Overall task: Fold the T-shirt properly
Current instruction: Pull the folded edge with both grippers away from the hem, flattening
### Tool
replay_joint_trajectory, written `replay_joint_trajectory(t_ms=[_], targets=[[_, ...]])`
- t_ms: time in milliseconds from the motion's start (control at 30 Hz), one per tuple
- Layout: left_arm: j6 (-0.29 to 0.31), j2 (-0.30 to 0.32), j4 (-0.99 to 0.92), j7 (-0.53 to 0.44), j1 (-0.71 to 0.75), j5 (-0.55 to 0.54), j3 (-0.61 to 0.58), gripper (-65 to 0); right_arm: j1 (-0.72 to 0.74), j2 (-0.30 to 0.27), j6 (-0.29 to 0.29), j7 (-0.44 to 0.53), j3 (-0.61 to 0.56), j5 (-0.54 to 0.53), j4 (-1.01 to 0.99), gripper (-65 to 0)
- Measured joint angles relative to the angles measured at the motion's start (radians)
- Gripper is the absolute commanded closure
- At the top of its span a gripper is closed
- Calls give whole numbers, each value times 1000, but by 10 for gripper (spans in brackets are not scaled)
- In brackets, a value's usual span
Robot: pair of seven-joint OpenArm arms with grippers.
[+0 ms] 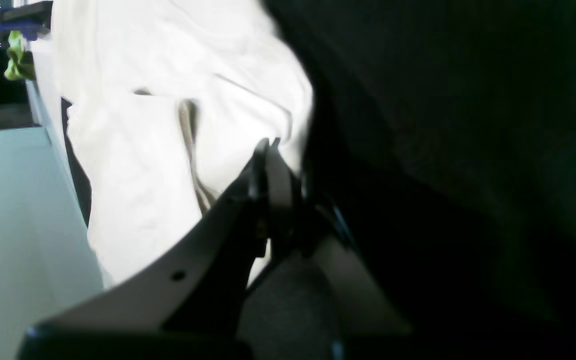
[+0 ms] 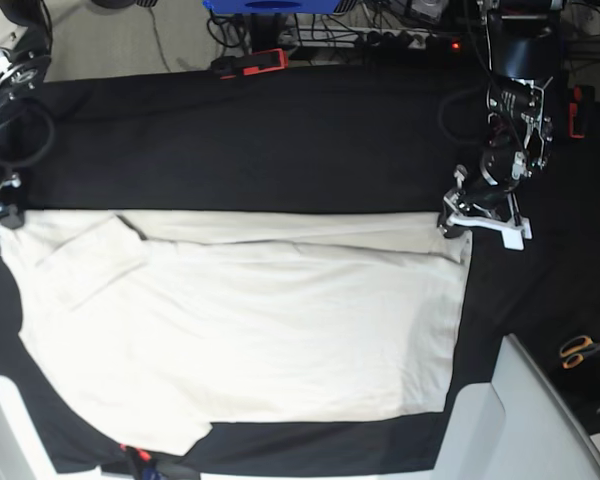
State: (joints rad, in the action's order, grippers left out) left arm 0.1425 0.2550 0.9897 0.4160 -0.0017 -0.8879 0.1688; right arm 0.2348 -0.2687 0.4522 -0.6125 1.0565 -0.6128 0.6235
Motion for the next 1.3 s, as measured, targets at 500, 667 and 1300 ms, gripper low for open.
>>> replay_joint_trajectory(t_ms=[500, 667, 1300], targets=[[-3, 34, 164, 40, 158, 5, -10, 0, -70, -3, 3, -21, -1, -3, 84, 0], [-11, 34, 217, 44, 201, 16, -10, 0, -92, 1, 2, -106, -1, -1, 159, 0], [-13, 34, 360, 64, 370, 19, 0, 0, -230, 0, 71, -113, 0, -8, 204, 0]])
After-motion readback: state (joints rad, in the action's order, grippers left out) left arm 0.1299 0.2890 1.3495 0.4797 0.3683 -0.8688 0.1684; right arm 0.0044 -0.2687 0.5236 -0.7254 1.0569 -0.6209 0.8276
